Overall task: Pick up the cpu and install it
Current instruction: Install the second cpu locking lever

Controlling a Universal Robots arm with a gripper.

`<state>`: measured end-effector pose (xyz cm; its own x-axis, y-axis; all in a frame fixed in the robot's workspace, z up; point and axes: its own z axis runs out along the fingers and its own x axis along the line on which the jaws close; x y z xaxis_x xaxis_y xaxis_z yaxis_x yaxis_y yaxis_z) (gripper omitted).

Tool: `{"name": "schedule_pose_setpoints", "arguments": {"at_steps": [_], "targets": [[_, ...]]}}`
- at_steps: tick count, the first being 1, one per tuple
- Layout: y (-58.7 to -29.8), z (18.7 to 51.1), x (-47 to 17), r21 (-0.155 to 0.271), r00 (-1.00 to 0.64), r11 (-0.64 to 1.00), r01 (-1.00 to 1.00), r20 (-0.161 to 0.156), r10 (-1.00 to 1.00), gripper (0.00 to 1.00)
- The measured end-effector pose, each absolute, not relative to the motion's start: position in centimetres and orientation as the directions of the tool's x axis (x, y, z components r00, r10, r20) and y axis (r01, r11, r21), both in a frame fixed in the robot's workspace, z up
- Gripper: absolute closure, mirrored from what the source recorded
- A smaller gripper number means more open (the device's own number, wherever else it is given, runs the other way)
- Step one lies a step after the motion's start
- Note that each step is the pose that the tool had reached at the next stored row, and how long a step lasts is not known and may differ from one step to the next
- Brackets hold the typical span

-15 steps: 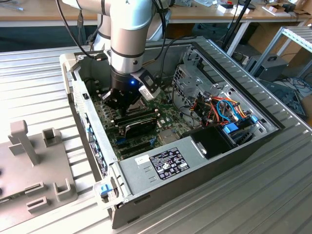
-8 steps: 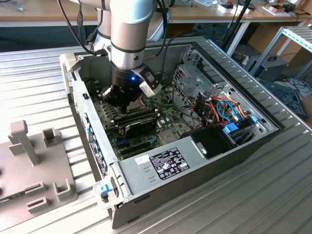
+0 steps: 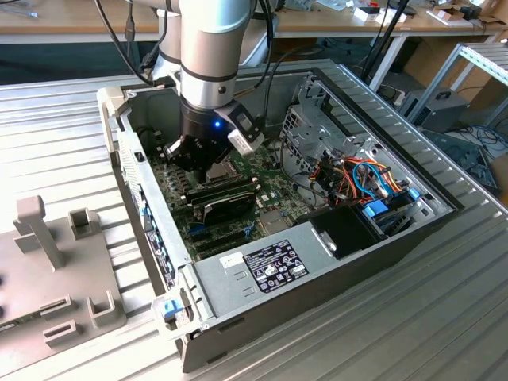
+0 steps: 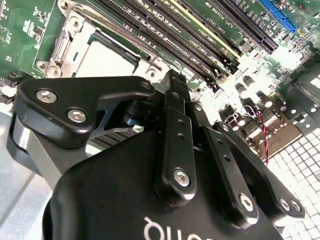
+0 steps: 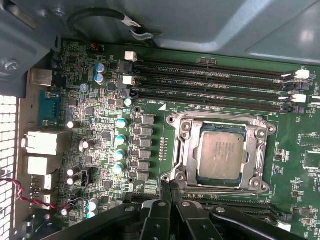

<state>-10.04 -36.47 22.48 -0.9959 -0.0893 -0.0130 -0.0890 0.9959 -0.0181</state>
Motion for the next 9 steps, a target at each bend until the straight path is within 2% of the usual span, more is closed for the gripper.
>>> {"name": "schedule_pose_setpoints", "arguments": {"at_steps": [9], "targets": [[-36.47, 23.26, -9.91, -0.019, -0.996, 0.996, -0.089, -0.013, -0.089, 0.89]]}}
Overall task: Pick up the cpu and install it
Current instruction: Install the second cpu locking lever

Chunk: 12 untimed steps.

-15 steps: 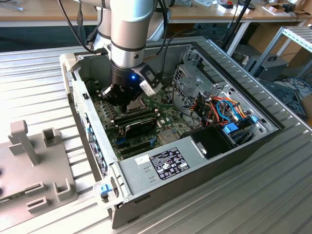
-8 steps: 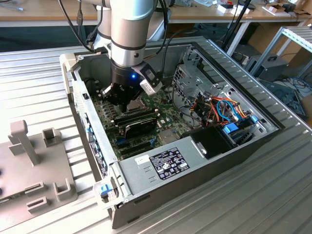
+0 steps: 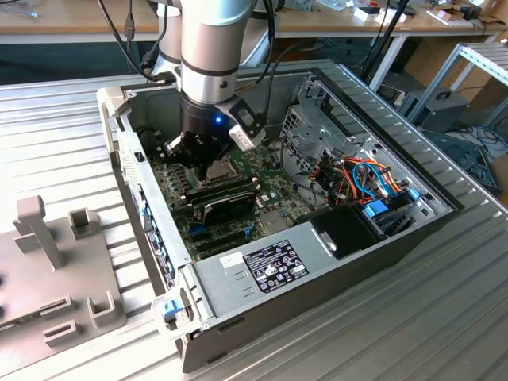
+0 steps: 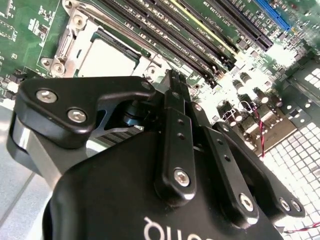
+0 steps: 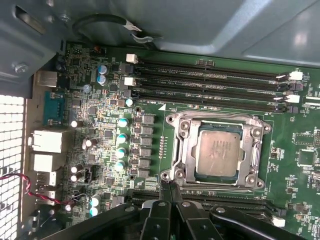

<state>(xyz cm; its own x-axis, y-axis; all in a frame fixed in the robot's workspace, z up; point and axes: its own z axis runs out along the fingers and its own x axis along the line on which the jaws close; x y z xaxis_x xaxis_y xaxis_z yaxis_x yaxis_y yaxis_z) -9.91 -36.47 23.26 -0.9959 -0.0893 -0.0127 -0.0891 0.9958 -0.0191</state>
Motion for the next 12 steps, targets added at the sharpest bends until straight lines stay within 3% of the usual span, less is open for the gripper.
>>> {"name": "schedule_pose_setpoints", "arguments": {"at_steps": [12], "targets": [[-36.4, 23.3, -6.8, -0.019, -0.996, 0.996, -0.089, -0.013, -0.089, 0.89]]}}
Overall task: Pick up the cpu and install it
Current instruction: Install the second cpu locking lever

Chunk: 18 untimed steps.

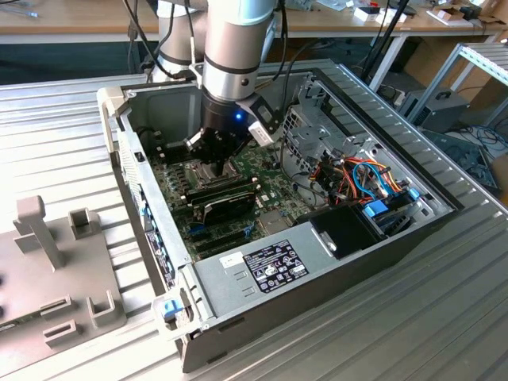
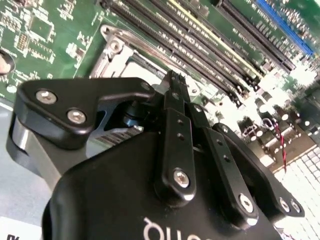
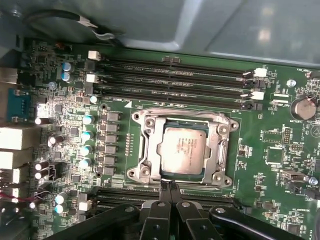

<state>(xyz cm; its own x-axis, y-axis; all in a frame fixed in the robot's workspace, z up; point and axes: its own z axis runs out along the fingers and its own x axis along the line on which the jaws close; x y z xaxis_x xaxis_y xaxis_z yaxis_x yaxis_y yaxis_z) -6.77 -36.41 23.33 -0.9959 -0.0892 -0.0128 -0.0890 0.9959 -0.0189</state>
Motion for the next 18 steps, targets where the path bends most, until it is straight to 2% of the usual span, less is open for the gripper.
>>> {"name": "schedule_pose_setpoints", "arguments": {"at_steps": [18], "targets": [[-35.2, 24.9, -5.9, -0.019, -0.996, 0.996, -0.087, -0.013, -0.087, 0.89]]}}
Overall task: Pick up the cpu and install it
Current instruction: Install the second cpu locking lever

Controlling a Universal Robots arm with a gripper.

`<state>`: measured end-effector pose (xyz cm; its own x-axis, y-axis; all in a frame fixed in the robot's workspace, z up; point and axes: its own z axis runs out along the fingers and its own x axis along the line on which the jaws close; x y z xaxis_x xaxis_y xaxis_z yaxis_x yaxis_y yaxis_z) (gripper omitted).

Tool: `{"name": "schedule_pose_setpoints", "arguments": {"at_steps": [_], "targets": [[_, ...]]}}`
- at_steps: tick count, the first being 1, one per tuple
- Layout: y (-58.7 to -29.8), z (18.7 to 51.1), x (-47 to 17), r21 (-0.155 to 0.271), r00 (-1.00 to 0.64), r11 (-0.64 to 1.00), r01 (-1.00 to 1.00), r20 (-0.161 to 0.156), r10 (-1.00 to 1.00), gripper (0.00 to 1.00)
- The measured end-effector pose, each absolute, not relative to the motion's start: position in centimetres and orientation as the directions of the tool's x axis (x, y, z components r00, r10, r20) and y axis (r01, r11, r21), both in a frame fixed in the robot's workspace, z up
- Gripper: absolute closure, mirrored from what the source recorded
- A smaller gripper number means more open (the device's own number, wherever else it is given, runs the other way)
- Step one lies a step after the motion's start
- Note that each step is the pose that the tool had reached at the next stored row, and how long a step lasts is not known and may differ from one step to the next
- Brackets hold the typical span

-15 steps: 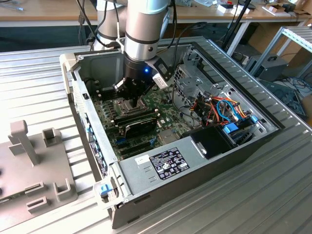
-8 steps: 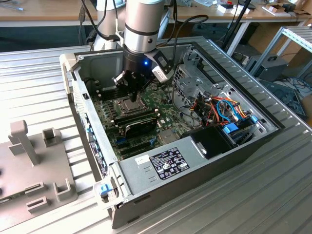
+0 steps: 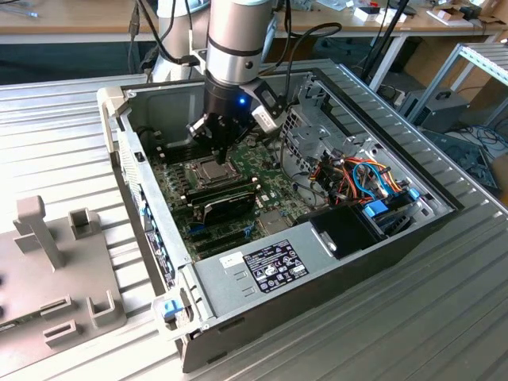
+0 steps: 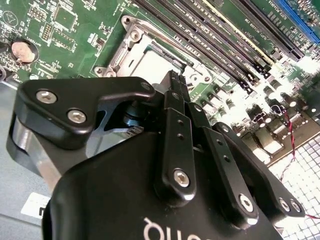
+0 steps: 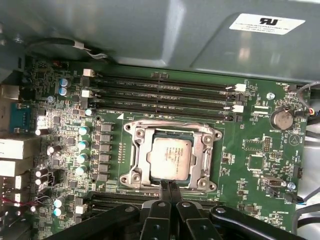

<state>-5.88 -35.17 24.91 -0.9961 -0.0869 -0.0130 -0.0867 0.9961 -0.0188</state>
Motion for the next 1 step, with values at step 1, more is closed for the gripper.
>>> {"name": "schedule_pose_setpoints", "arguments": {"at_steps": [1], "targets": [[-35.17, 24.91, -5.87, -0.019, -0.996, 0.996, -0.087, -0.013, -0.087, 0.89]]}}
